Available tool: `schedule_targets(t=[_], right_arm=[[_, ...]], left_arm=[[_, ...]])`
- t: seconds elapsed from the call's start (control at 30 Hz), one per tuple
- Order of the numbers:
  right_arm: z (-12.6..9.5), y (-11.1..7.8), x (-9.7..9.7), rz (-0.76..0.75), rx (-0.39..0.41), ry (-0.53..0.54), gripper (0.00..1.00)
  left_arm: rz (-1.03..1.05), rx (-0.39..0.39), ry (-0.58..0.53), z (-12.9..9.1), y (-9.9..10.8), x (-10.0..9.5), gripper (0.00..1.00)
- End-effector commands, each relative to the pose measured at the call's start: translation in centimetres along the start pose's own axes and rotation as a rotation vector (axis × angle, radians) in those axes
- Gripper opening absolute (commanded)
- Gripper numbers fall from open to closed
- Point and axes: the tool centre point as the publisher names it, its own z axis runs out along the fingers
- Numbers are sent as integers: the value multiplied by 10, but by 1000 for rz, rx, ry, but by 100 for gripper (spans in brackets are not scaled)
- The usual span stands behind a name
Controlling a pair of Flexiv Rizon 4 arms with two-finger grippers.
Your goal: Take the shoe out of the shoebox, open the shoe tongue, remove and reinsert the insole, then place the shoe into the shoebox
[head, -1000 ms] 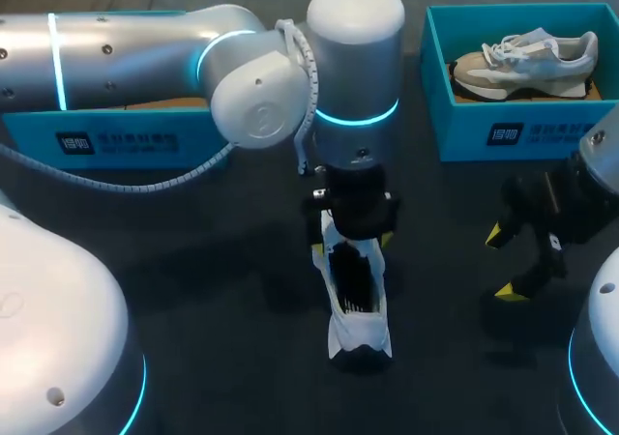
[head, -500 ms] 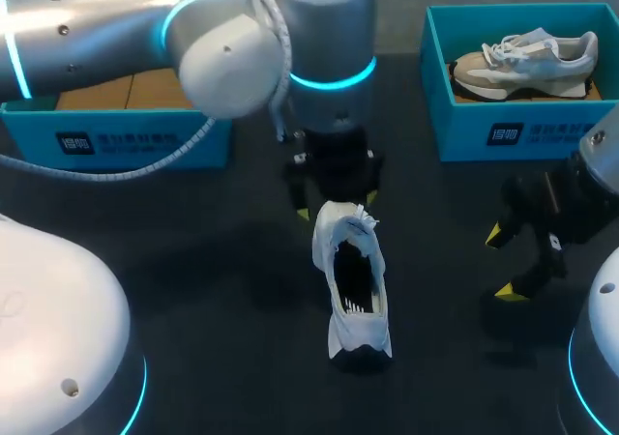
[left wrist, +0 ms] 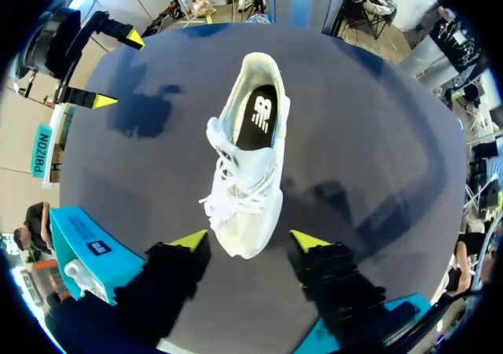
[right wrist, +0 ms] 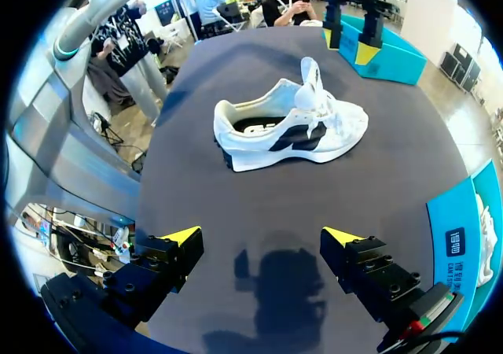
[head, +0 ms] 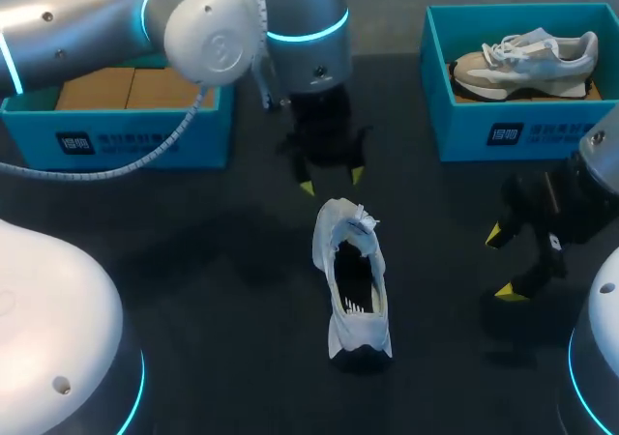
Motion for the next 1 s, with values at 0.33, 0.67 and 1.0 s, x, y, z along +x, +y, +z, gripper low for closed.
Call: schedule_targets(t=[0.33,0.67,1.0], right_arm=[[1,0,1,1,3,-4,100],[1,0,1,1,3,-4,100],[1,0,1,1,3,-4,100]], left_arm=[[47,-2,30,21,-16,-17,35],[81,35,34,37,-34,-17,31],[94,64,24,45,-60,-3,27]])
